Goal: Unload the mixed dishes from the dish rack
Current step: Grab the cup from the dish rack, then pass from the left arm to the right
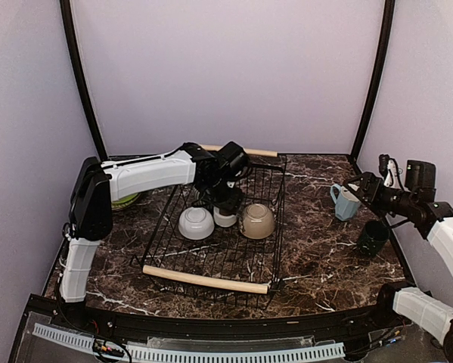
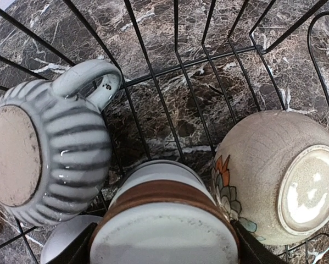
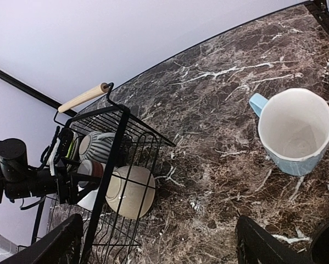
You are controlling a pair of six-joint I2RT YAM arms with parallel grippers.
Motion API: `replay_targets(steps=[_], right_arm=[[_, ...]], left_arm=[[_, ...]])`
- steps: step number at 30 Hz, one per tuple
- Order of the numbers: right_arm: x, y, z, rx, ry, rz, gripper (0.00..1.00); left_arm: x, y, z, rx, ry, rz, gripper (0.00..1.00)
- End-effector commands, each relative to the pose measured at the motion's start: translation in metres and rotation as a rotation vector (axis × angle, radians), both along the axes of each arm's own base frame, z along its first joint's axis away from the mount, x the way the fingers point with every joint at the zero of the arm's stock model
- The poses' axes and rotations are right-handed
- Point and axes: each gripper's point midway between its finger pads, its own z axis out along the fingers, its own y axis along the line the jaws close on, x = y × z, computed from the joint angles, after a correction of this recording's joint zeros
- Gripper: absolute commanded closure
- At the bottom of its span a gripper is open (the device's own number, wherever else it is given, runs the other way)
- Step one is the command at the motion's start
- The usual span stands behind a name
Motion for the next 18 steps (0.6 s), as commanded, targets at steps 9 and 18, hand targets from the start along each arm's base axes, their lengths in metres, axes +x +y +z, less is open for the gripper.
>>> replay_targets(steps=[9, 18], right_arm=[[-0.001, 0.016, 0.015, 0.040, -0.090, 0.082, 0.06], [-0.006, 0.045, 0.017, 0.093, -0.098, 0.174, 0.05]], left_arm=[[-0.041, 0.013, 0.126, -0.277, -0.083, -0.045, 0.49], [-0.088, 0.025, 0.185, -0.624, -0.120, -0.118, 0.49]])
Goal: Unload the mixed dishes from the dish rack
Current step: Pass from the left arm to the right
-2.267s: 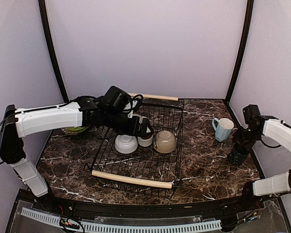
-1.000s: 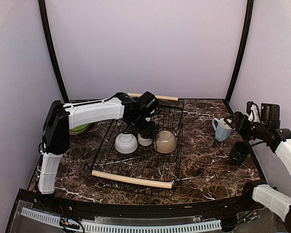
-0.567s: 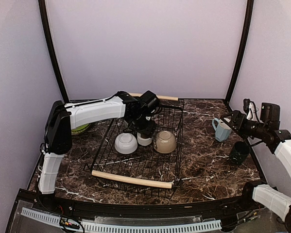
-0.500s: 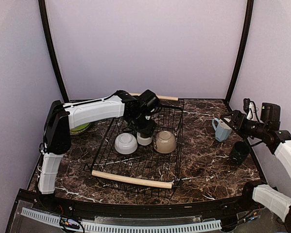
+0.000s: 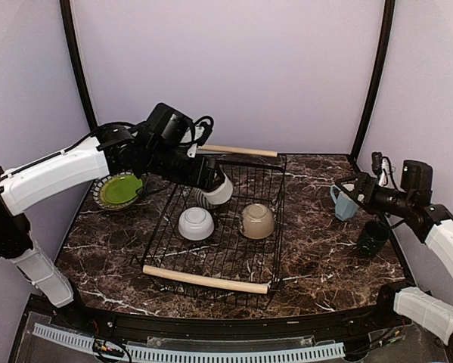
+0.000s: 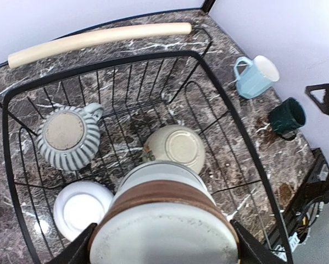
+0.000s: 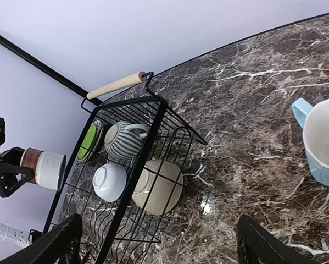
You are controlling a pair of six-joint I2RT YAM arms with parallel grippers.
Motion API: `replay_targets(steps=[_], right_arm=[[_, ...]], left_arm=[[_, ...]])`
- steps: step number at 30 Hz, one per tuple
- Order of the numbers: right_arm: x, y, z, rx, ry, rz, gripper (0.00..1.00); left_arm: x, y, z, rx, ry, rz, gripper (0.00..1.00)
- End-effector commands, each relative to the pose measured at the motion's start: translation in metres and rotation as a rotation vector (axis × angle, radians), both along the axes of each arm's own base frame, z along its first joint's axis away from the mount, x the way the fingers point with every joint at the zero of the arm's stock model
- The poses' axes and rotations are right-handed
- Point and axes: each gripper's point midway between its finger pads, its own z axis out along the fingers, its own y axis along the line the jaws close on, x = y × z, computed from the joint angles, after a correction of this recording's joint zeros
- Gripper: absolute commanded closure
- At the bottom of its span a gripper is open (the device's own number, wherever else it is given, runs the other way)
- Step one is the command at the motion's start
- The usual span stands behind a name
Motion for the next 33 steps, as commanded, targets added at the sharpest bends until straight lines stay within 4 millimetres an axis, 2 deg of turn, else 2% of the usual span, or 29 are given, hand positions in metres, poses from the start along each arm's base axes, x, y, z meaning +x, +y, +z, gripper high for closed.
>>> replay_targets(steps=[1, 2, 3, 5, 7, 15, 20, 23, 25, 28, 33], right_arm=[[-0.001, 0.019, 0.007, 0.053, -0.030, 0.061, 0.05], [-0.002, 0.025, 0.009, 0.065, -0.033, 0.077, 0.04], [-0.003, 0.030, 0.011, 0.076, -0.035, 0.093, 0.04], [-0.005, 0.043, 0.017, 0.099, -0.044, 0.131, 0.03], [-0.007, 0.058, 0.026, 0.122, -0.064, 0.168, 0.01], [-0.032, 0.139, 0.065, 0.230, -0.168, 0.416, 0.01], [-0.047, 0.195, 0.073, 0.276, -0.186, 0.568, 0.02], [-0.057, 0.219, 0.084, 0.340, -0.219, 0.652, 0.08], [-0.060, 0.227, 0.090, 0.383, -0.239, 0.683, 0.16], [-0.060, 0.232, 0.096, 0.427, -0.259, 0.708, 0.30], [-0.060, 0.238, 0.093, 0.450, -0.244, 0.724, 0.55]], left_arm=[[-0.022, -0.016, 0.027, -0.259, -0.017, -0.095, 0.49], [-0.026, -0.018, 0.051, -0.351, -0.054, -0.116, 0.49], [-0.029, -0.018, 0.041, -0.365, -0.043, -0.123, 0.50], [-0.038, -0.018, 0.058, -0.466, -0.070, -0.153, 0.50], [-0.044, -0.021, 0.065, -0.540, -0.074, -0.178, 0.50], [-0.054, -0.034, 0.074, -0.729, -0.024, -0.230, 0.52], [-0.061, -0.045, 0.075, -0.825, 0.023, -0.284, 0.54], [-0.064, -0.054, 0.075, -0.879, 0.065, -0.322, 0.54], [-0.065, -0.058, 0.070, -0.898, 0.095, -0.335, 0.54], [-0.065, -0.063, 0.064, -0.915, 0.128, -0.347, 0.55], [-0.065, -0.067, 0.057, -0.939, 0.165, -0.355, 0.55]])
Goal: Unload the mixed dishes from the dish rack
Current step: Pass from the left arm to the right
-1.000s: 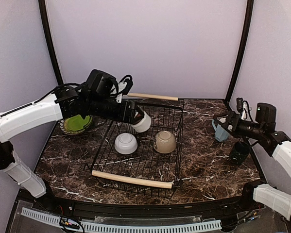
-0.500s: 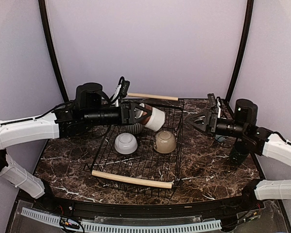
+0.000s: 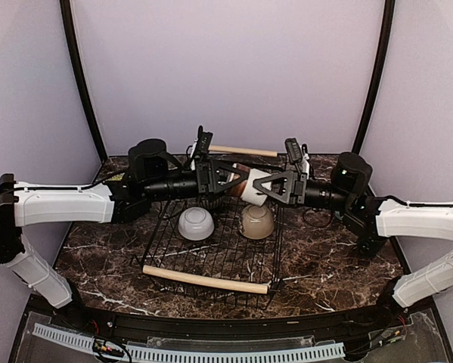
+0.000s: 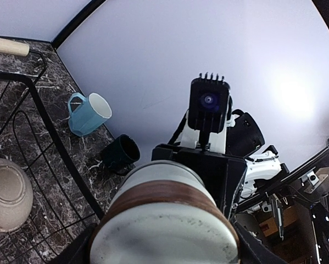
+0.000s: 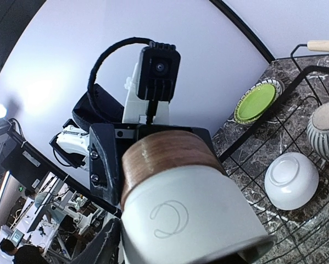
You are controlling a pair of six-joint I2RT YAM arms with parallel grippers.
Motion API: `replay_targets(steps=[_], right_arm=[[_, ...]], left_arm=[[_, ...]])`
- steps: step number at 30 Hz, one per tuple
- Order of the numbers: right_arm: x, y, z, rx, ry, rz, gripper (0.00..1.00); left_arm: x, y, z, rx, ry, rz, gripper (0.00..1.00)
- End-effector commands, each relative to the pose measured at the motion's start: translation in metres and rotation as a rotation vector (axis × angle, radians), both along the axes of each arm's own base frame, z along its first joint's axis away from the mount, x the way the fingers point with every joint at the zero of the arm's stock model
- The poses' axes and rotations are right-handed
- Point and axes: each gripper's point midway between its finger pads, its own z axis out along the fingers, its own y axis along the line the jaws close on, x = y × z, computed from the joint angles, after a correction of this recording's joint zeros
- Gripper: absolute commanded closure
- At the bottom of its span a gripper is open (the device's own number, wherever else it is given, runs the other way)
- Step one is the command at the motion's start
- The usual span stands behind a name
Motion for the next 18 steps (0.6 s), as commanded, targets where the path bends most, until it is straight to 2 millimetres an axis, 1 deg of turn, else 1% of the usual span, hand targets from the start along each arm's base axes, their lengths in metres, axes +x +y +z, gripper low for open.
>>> replay_targets(steps=[1, 7, 9, 11, 13, 14, 15, 16, 17, 18], right_arm=[[-0.006, 0.004, 0.032, 0.110, -0.067, 0.041, 0.59], [-0.008, 0.004, 0.031, 0.132, -0.050, 0.055, 0.81], [-0.009, 0.003, 0.030, 0.136, -0.045, 0.053, 0.88], [-0.010, 0.002, 0.030, 0.137, -0.045, 0.053, 0.94], [-0.010, 0.000, 0.030, 0.131, -0.054, 0.048, 0.99], [-0.010, 0.000, 0.029, 0.126, -0.053, 0.043, 1.00], [-0.010, -0.001, 0.030, 0.124, -0.056, 0.037, 1.00], [-0.010, -0.002, 0.030, 0.122, -0.059, 0.033, 1.00], [-0.010, -0.003, 0.031, 0.121, -0.064, 0.028, 1.00], [-0.011, -0.004, 0.031, 0.118, -0.069, 0.022, 1.00]], left_arm=[[-0.009, -0.002, 0.015, -0.087, -0.002, -0.058, 0.55], [-0.007, -0.008, 0.006, -0.077, 0.019, -0.070, 0.55], [-0.007, -0.009, 0.003, -0.073, 0.023, -0.076, 0.52], [-0.007, -0.009, 0.001, -0.063, 0.019, -0.079, 0.47], [-0.007, -0.008, -0.003, -0.038, 0.012, -0.071, 0.36], [-0.007, -0.007, -0.002, -0.033, 0.007, -0.068, 0.26], [-0.007, -0.005, -0.006, -0.012, 0.003, -0.061, 0.20], [-0.008, -0.003, -0.004, -0.008, -0.006, -0.053, 0.12], [-0.006, -0.001, -0.009, 0.021, -0.012, -0.040, 0.07], [-0.008, 0.002, -0.006, 0.027, -0.023, -0.034, 0.05]])
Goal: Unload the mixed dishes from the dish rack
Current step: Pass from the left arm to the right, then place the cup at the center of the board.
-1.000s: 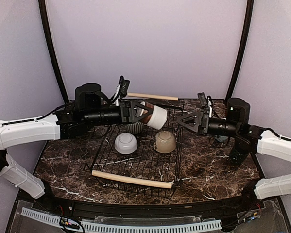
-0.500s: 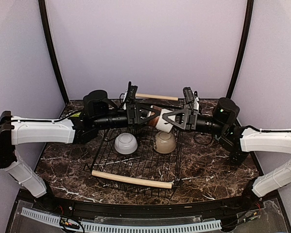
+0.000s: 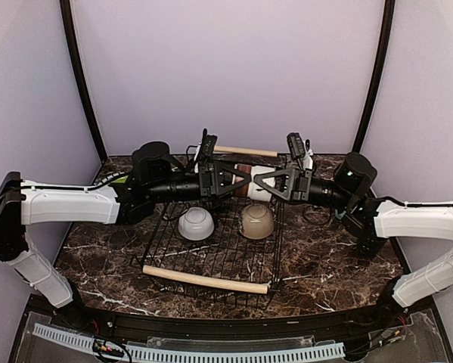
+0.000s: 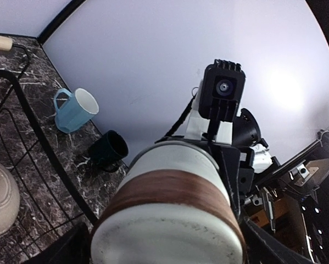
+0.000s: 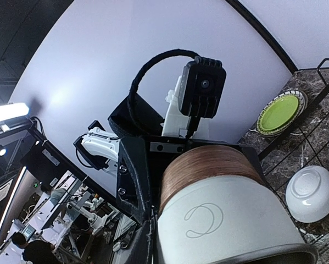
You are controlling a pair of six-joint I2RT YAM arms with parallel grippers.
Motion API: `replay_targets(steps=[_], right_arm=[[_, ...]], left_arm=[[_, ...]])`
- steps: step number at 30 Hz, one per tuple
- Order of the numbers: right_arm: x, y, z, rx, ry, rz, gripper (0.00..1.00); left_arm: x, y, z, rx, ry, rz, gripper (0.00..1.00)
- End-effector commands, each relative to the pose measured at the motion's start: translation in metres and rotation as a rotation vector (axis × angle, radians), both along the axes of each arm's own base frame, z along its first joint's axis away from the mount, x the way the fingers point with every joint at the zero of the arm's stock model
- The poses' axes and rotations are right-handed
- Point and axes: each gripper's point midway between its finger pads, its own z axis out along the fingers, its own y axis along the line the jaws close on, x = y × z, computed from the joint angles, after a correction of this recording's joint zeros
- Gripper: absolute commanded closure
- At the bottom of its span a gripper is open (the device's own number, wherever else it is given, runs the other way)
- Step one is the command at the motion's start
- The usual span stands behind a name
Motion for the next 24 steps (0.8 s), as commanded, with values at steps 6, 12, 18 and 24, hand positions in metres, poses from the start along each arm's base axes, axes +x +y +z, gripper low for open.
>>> replay_targets(steps=[6, 12, 18, 24], right_arm=[[0.011, -0.021, 0.001, -0.091, -0.063, -0.149, 1.00], [0.052, -0.091, -0.026, -0.468, -0.072, -0.596, 1.00], [0.065, -0.158, -0.060, -0.808, -0.025, -0.857, 1.00], [0.062, -0.198, -0.104, -1.080, 0.076, -0.954, 1.00]], left_arm=[[0.003, 0.034, -0.014, 0.227, -0.101, 0.144, 0.01], [0.009, 0.055, -0.013, 0.316, -0.161, 0.229, 0.01], [0.010, 0.058, -0.022, 0.346, -0.157, 0.240, 0.01], [0.013, 0.051, -0.024, 0.350, -0.147, 0.224, 0.01]])
